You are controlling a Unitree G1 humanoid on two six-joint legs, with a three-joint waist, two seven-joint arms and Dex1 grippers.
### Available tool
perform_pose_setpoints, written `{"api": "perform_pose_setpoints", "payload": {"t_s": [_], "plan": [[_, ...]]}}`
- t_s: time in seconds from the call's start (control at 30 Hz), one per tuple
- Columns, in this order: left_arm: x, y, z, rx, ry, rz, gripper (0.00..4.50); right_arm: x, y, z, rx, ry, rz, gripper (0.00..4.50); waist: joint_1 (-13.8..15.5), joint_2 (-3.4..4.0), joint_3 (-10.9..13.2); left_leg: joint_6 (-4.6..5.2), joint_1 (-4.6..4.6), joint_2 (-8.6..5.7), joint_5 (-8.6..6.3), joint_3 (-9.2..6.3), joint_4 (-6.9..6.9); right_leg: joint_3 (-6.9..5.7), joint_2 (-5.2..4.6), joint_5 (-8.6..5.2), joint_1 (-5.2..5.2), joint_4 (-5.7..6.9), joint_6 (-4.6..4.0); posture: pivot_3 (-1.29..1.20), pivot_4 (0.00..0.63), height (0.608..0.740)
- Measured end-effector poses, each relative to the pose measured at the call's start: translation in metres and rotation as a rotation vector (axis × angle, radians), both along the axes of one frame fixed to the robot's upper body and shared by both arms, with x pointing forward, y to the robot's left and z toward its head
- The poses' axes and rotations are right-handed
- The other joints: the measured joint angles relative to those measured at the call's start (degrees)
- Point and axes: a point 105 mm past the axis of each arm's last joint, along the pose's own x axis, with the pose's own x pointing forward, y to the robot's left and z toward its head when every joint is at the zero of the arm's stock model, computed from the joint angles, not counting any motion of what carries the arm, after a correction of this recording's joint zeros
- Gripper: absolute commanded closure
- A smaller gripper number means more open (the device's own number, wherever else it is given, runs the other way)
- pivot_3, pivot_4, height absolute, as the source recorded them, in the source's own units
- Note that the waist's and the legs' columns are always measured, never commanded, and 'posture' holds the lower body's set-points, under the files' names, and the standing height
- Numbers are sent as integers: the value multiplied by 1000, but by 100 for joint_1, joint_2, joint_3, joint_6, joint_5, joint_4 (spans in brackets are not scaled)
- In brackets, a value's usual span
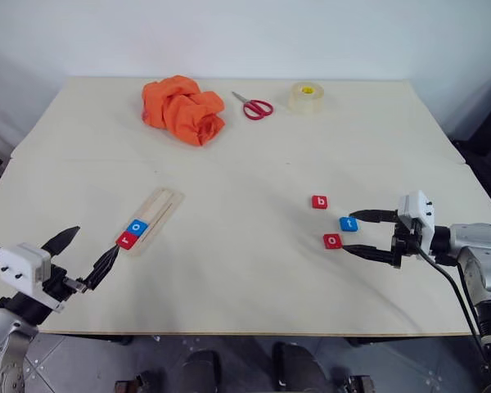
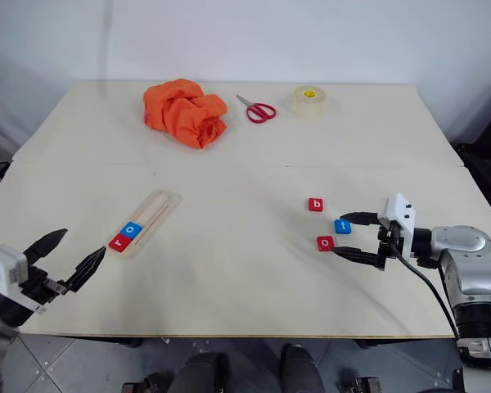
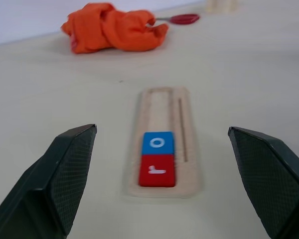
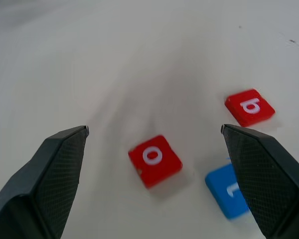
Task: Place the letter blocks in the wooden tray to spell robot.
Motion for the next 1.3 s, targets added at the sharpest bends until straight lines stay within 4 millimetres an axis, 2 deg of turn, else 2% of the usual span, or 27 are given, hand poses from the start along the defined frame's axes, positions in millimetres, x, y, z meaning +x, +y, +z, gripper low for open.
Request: {"api": "perform_pose_setpoints", "payload": {"t_s": [0.17,0.3,0.43,0.73,1.0,1.17,1.3], "plan": [[24,4,-11,-14,97,34,0,0,0,0,1,0,-2,37,4,0,0,-2,5,6,1,11,-3,12,3,0,-4,5,0,0,150,740],[40,-2,-25,-29,192,16,0,0,0,0,3,2,-3,37,-10,0,0,-6,4,10,-1,18,-7,17,6,1,-10,7,1,0,150,740],[54,-15,-27,-49,229,-36,0,-1,1,0,8,9,-3,37,-15,0,0,-9,4,18,-3,29,-7,28,12,1,-18,11,1,0,150,740],[58,-16,-46,-47,346,-38,0,-8,4,-1,19,14,-3,37,-18,0,0,-18,8,35,-8,43,-7,41,24,1,-24,11,1,0,150,740],[65,-19,-45,-11,393,-63,0,-10,5,-3,20,14,-13,37,-6,2,-1,-19,13,57,-8,51,-6,47,23,1,-24,17,0,0,150,740],[67,-16,-45,19,424,-52,1092,-11,5,-3,19,12,-17,0,-10,9,-5,-19,18,58,-8,58,-7,54,23,0,-24,18,0,0,150,740],[68,-18,-46,19,415,-54,1099,-11,1,-1,17,5,-29,0,-3,13,-8,-19,20,58,-8,60,-7,56,20,0,-24,20,0,0,150,740]]}}
